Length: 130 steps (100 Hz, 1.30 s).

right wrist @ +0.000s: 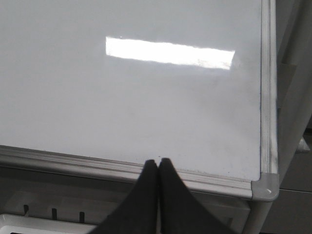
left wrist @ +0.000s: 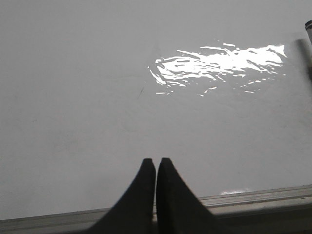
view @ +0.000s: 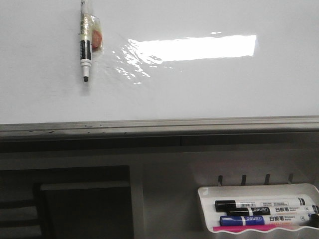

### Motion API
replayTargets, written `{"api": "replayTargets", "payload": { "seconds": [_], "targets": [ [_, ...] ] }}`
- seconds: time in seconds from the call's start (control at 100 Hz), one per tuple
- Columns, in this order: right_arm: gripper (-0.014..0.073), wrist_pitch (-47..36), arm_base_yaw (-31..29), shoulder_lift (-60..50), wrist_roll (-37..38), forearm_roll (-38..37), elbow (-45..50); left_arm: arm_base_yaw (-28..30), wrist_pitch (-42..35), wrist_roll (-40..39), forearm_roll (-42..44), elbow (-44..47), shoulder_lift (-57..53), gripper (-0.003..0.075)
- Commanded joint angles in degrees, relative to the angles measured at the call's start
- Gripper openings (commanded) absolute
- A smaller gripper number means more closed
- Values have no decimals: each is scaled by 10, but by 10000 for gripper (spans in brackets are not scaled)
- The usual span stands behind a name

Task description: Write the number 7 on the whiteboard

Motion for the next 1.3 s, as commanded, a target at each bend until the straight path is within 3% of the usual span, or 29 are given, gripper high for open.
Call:
{"api": "replayTargets", "payload": {
  "seconds": [0.0,1.08,1.29],
  "targets": [
    [-64,-44,-3,-11,-2,-4,18,1,-39,-5,-5,20,-18,-20],
    [-64,-44,-3,-11,0,6,18,1,-44,-5,-43,20,-18,-20],
    [-64,-62,-3,-11,0,87,18,1,-40,-5,-120,20,-18,-20]
  ]
}}
